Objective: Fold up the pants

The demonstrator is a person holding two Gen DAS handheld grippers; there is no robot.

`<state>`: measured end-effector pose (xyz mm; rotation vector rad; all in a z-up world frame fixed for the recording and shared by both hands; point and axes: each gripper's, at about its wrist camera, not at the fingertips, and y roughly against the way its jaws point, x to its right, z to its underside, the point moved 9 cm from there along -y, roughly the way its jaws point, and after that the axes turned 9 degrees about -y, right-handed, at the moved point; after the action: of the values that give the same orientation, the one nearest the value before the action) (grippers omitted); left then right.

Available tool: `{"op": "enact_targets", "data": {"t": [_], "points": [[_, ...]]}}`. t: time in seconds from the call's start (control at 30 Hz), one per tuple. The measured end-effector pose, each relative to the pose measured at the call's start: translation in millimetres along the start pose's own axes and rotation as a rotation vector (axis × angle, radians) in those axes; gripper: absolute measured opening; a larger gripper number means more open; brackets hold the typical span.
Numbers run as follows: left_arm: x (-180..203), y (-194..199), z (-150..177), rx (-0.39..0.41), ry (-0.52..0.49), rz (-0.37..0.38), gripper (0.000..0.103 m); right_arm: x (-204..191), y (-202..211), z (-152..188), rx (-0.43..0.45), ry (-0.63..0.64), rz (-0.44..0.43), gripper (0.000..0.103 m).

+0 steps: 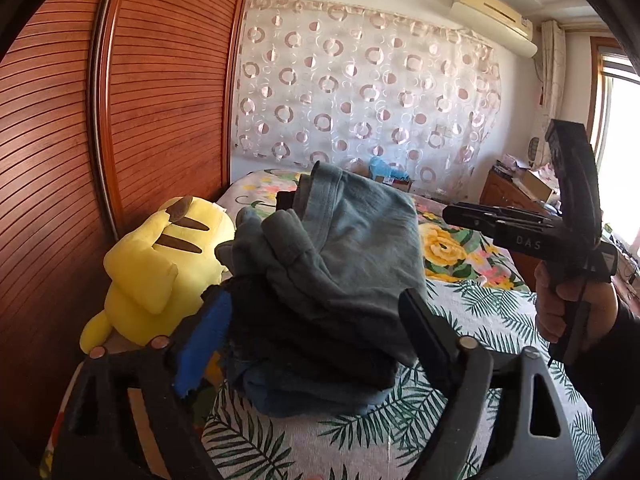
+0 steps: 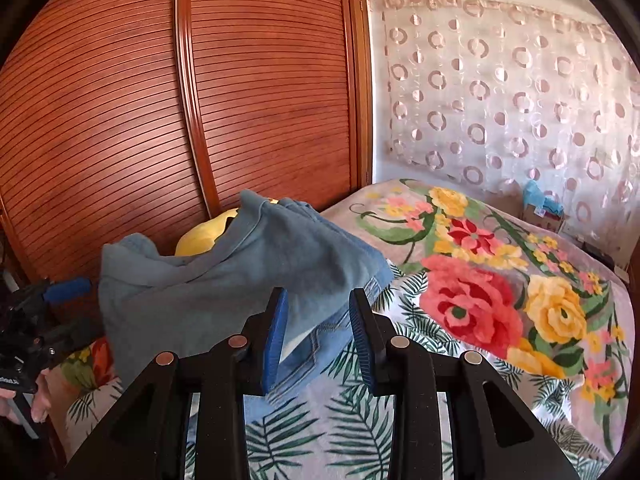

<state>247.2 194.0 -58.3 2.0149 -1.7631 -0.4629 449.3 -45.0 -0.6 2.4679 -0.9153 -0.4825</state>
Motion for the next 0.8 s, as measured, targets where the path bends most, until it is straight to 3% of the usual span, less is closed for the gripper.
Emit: {"op": "enact_targets", "data": {"t": [0.2,0.57,0.8], "points": [[18.9,13.3,6.3,-0.028,-0.088,0.004,0.091,-6.1,31.1,14.9,0.026,-0.027,-0.001,0.033],[51.6,38.4,21.5,-0.032,-0.119,0.097,0.091,-20.1,89.9,49.8,0.058,-0.057,0.052,0.033],[69.7,53.3,28.9,-0.018,-0.148,0.12,0.091,-31.7,122.7,69.3,0.08,-0.077,0.098,0.046]]}}
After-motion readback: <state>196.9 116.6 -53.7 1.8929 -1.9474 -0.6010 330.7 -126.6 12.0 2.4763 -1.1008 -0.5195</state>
